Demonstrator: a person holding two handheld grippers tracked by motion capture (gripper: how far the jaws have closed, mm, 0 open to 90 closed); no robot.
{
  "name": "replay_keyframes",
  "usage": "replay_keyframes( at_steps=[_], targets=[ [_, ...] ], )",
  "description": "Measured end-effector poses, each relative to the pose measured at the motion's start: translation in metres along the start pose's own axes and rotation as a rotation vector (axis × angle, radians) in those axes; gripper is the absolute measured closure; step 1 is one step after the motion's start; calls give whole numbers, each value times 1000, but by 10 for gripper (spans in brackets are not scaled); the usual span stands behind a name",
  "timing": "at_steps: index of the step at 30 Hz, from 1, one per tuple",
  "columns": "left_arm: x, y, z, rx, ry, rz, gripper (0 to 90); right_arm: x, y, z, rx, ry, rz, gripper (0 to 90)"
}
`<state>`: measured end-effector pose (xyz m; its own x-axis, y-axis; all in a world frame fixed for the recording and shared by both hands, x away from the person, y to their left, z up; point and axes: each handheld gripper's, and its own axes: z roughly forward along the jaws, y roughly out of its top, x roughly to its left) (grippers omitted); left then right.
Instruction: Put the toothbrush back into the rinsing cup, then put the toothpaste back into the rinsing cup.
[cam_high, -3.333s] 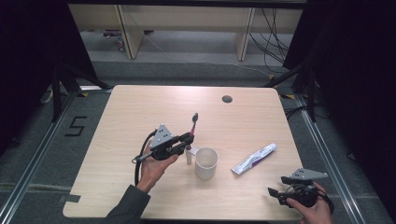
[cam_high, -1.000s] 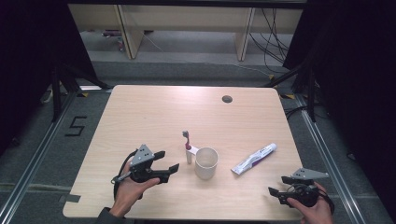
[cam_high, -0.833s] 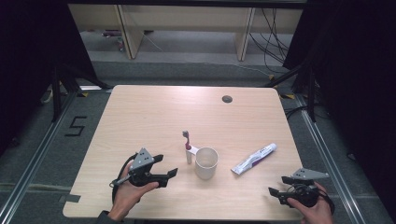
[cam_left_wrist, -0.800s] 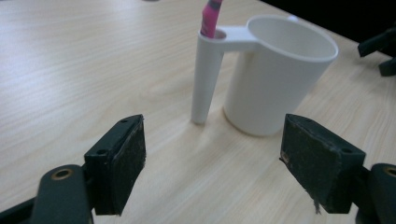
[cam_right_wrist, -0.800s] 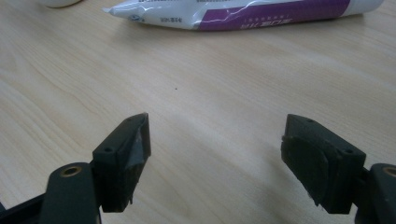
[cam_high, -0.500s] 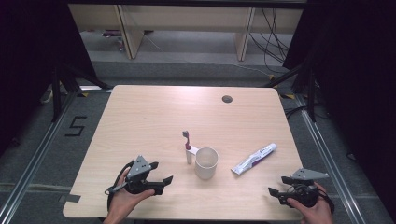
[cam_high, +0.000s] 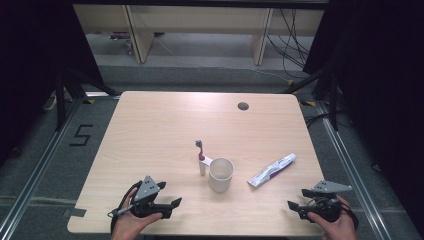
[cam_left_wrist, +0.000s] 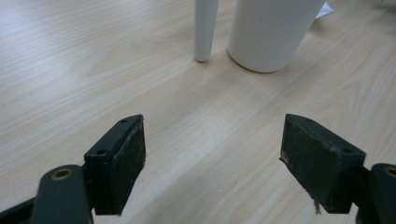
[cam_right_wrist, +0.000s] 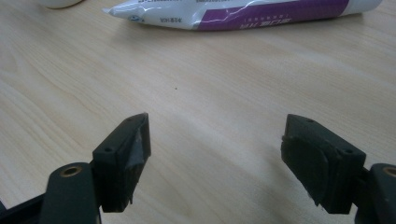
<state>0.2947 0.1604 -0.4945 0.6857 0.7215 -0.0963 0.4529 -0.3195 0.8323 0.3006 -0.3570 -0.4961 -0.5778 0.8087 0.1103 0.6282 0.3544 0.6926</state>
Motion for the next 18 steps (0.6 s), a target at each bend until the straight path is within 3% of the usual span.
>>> replay_keyframes(
  at_steps=[10, 11, 14, 17, 18],
  targets=[
    [-6, -7, -6, 18, -13, 28, 210, 0, 0, 0, -2, -3, -2, 247],
    [-5, -9, -6, 20, -4, 32, 209, 3, 0, 0, 5, 4, 26, 247],
    [-6, -11, -6, 16, -9, 21, 205, 0, 2, 0, 1, -4, -12, 246],
    [-7, -11, -5, 14, -16, 27, 199, 2, 4, -2, -1, 0, -1, 246],
    [-7, -11, -5, 23, -15, 38, 196, 0, 5, -3, 2, -4, -25, 246]
  ],
)
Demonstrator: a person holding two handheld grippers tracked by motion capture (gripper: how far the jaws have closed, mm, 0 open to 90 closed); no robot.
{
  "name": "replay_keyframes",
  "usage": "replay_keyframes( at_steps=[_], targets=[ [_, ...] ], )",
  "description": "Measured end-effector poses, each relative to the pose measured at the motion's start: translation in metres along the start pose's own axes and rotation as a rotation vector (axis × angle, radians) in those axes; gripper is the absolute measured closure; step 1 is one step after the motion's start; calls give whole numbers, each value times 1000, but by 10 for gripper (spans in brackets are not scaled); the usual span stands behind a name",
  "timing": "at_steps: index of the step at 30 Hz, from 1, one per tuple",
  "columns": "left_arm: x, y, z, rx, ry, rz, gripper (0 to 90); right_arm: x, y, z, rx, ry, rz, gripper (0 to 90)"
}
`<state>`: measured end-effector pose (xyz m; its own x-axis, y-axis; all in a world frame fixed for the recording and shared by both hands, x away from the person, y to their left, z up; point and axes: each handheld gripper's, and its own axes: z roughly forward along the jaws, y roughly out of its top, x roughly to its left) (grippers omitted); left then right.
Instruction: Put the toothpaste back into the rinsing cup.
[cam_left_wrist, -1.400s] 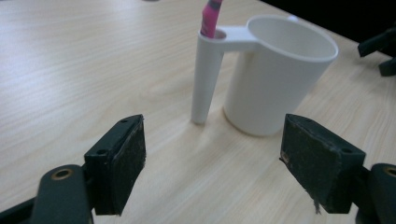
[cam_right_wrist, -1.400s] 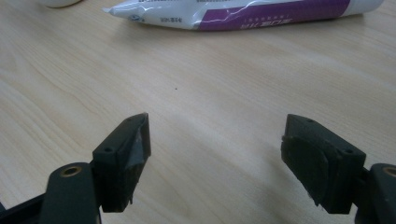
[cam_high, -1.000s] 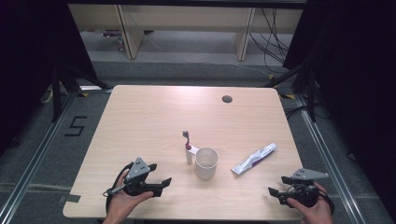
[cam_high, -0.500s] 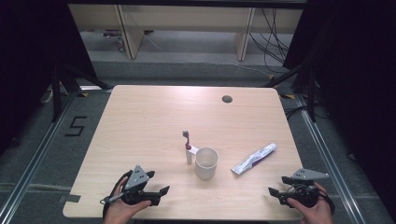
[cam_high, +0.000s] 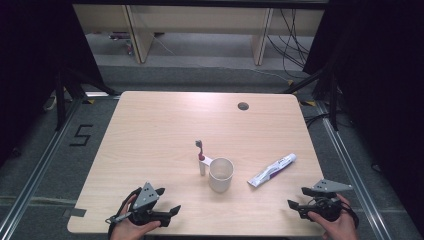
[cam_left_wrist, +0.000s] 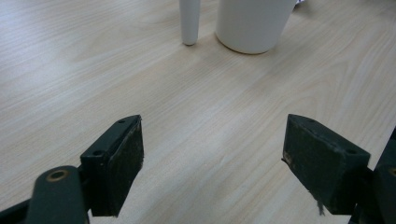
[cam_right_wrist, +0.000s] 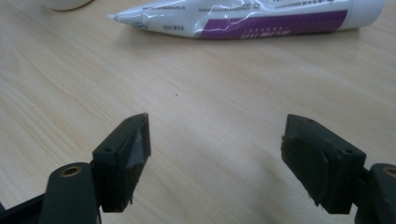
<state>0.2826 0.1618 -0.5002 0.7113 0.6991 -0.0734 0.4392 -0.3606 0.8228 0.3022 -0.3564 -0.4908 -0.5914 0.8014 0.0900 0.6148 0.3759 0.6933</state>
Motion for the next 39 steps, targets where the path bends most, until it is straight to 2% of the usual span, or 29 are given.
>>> replay_keyframes(
  at_steps=[1, 2, 3, 4, 5, 6, 7, 9, 10, 11, 12, 13, 15, 17, 18, 19, 20, 22, 23, 24, 26, 29, 30, 32, 34, 35, 37, 38, 39],
  targets=[
    [0, 0, -1, 19, 0, 16, 195, 2, 1, -1, 4, -4, 22, 246],
    [-1, -1, 1, 10, 0, 7, 195, -1, 3, -1, -1, -9, -12, 245],
    [-2, -2, 1, 17, 2, 9, 195, 1, 6, -3, 5, -20, -2, 244],
    [-2, -3, 1, 29, -1, 26, 195, 0, 9, -2, -11, -22, -32, 243],
    [-3, -3, 4, 15, -8, 11, 195, -1, 12, -3, -9, -23, -56, 243],
    [-2, -3, 3, 42, 0, 31, 195, 1, 14, -4, -4, -20, -48, 244],
    [-3, -3, 3, 38, 0, 28, 195, 0, 17, -3, -11, -27, -84, 245],
    [-3, -3, 3, 41, -8, 29, 195, 1, 23, -1, -3, -29, -104, 246],
    [-3, -3, 3, 42, -5, 31, 195, -1, 26, 0, -5, -35, -142, 248],
    [-3, -3, 3, 41, -7, 32, 195, 0, 29, 0, 10, -33, -137, 249],
    [-3, -3, 3, 31, -7, 20, 195, -1, 33, 1, 14, -39, -168, 249],
    [-2, -3, 3, 45, -1, 37, 195, -2, 37, 2, 28, -44, -189, 249],
    [-3, -4, 4, 19, -8, 10, 195, -2, 44, 3, 31, -47, -209, 253],
    [-2, -4, 3, 25, -4, 17, 195, -5, 52, 4, 41, -51, -255, 254],
    [-2, -4, 3, 26, -8, 17, 195, -5, 56, 6, 51, -48, -258, 261],
    [-3, -4, 4, 25, -9, 15, 195, -6, 60, 6, 57, -49, -279, 267],
    [-2, -4, 3, 43, -2, 34, 195, -8, 64, 8, 63, -46, -297, 268],
    [-3, -3, 3, 43, -6, 32, 195, -10, 72, 11, 81, -41, -323, 285],
    [-2, -3, 3, 49, -6, 37, 195, -12, 75, 14, 74, -44, -344, 288],
    [-2, -3, 3, 49, -6, 37, 195, -12, 75, 14, 74, -44, -344, 288],
    [-4, -4, 4, 26, -13, 16, 195, -15, 83, 23, 98, -35, -378, 290],
    [-2, -3, 3, 50, -12, 38, 195, -16, 90, 32, 142, -40, -411, 293],
    [-2, -3, 3, 52, -10, 40, 195, -15, 91, 35, 164, -45, -393, 294],
    [-2, -4, 3, 50, -15, 38, 195, -16, 94, 41, 190, -40, -404, 294],
    [-2, -3, 3, 52, -15, 39, 195, -19, 99, 47, 201, -38, -441, 295],
    [-3, -3, 4, 45, -15, 29, 196, -18, 99, 51, 186, -50, -449, 294],
    [-4, -4, 5, 37, -15, 25, 200, -18, 103, 56, 210, -36, -460, 294],
    [-3, -5, 5, 47, -23, 37, 201, -19, 107, 57, 259, -25, -466, 292],
    [-2, -4, 5, 66, -16, 51, 201, -18, 108, 59, 273, -22, -474, 293]
  ],
)
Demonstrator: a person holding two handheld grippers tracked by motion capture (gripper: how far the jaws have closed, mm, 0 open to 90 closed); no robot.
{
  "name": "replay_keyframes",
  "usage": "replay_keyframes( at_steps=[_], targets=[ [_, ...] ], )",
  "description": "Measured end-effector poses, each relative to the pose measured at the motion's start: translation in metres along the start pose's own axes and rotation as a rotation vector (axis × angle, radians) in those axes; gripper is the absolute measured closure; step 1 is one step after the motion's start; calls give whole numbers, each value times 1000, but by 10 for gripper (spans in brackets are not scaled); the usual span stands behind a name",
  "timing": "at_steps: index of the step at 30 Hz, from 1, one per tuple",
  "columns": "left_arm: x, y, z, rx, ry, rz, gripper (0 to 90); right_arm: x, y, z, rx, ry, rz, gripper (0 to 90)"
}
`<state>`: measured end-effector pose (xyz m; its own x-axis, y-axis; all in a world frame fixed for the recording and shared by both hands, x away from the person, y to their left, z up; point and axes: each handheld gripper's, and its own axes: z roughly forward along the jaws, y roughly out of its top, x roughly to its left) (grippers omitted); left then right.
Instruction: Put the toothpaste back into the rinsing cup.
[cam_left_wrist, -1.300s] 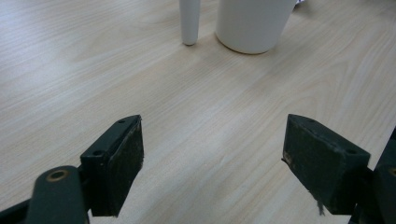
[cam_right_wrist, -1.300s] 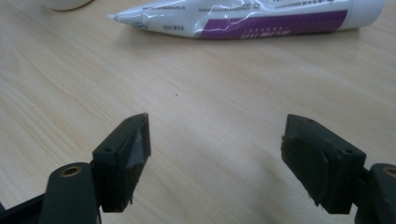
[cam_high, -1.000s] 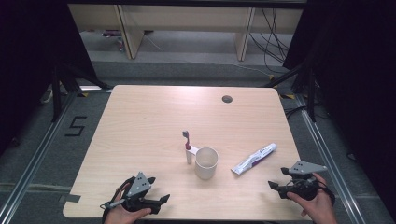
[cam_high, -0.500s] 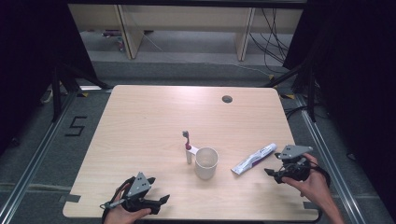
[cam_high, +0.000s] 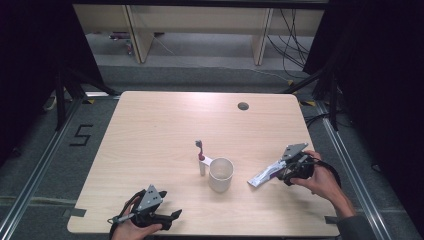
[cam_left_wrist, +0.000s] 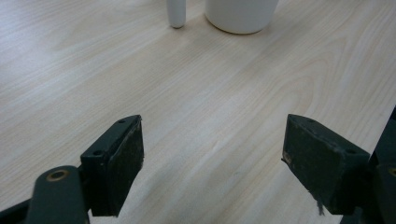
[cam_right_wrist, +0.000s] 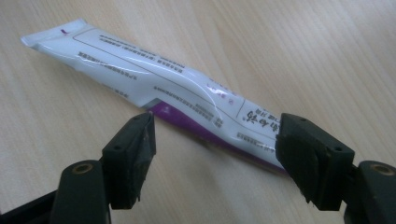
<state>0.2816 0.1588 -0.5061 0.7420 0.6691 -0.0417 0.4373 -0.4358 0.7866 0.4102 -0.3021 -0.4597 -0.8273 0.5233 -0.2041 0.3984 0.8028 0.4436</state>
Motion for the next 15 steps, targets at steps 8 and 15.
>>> replay_keyframes(
  at_steps=[8, 15],
  targets=[
    [-1, 0, 1, 2, -2, 6, 206, -9, 15, 19, 43, 47, -66, 291],
    [-1, 0, 1, 2, -4, 4, 209, -11, 22, 29, 84, 93, -120, 270]
  ],
)
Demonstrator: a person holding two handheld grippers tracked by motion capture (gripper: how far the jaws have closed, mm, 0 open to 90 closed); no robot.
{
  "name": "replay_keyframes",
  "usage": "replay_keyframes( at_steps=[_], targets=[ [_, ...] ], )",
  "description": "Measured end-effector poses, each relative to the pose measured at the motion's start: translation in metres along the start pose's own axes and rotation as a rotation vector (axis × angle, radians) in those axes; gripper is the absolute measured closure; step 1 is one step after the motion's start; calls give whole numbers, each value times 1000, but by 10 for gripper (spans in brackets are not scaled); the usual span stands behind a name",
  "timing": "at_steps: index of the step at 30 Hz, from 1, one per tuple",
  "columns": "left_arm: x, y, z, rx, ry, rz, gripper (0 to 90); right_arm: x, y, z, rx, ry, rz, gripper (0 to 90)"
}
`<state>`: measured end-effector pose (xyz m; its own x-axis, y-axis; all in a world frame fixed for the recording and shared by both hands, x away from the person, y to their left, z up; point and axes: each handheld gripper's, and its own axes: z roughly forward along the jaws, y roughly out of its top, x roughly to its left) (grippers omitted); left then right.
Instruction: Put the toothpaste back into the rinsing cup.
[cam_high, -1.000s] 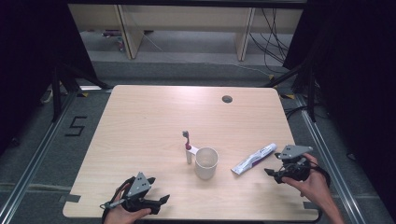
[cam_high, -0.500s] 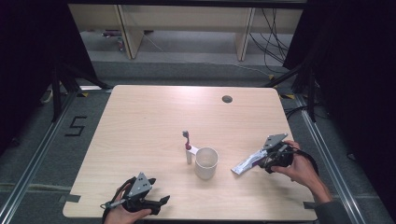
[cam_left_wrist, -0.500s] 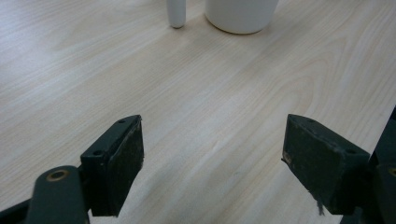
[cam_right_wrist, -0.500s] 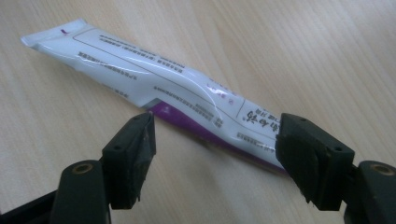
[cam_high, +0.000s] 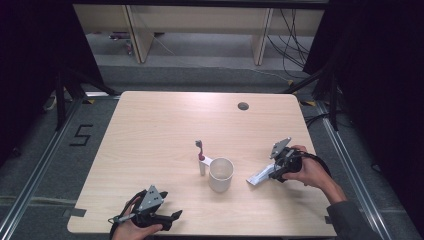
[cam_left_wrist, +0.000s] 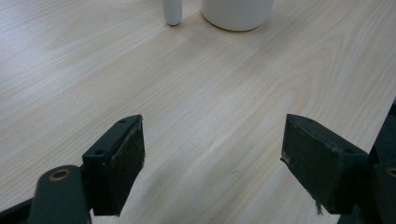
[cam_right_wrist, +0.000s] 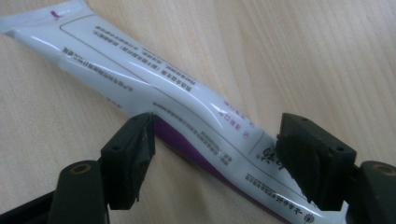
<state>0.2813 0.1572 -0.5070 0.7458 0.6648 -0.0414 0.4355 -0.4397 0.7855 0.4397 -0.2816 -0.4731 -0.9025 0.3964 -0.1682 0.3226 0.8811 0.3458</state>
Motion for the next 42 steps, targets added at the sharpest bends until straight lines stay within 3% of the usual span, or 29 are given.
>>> replay_keyframes(
  at_steps=[1, 3, 7, 8, 11, 13, 15, 23, 28, 32, 36, 37, 38, 40, 42],
  targets=[
    [-1, -1, 0, -8, -13, -4, 209, -3, 2, 0, 6, 3, -21, 275],
    [0, 0, 0, 1, 1, 4, 210, -3, 3, 0, 23, 14, -5, 284],
    [-1, -1, 0, -8, -13, -5, 210, -2, 4, -1, 44, 12, -28, 322],
    [-1, 0, 0, -10, -9, -8, 210, -4, 5, -1, 59, 31, -62, 326],
    [-2, 0, 1, -14, -12, -16, 210, -4, 6, -1, 70, 29, -56, 323],
    [-2, 0, 0, -6, -15, -3, 210, -2, 9, 0, 91, 26, -92, 303],
    [-2, 0, 1, -9, -10, -8, 210, -1, 11, 1, 119, 20, -75, 293],
    [-2, 0, 0, 1, -17, 1, 212, -1, 14, 8, 122, 14, -128, 261],
    [-1, -1, -1, 0, -10, 3, 216, -3, 19, 12, 110, 64, -116, 356],
    [-1, 0, 0, -6, -18, -2, 219, -3, 20, 11, 137, 70, -127, 413],
    [-2, 0, 0, -1, -16, 1, 219, -1, 21, 9, 173, 117, -81, 489],
    [-1, 0, 0, -3, -16, 0, 219, -3, 21, 9, 173, 112, -106, 508],
    [-2, -1, 0, -6, -18, -2, 219, -1, 21, 9, 177, 138, -76, 527],
    [-3, -1, 0, -6, -18, -12, 220, -2, 21, 8, 188, 166, -65, 555],
    [-2, 0, 1, -7, -18, -3, 220, 0, 21, 8, 209, 157, -29, 566]
  ],
)
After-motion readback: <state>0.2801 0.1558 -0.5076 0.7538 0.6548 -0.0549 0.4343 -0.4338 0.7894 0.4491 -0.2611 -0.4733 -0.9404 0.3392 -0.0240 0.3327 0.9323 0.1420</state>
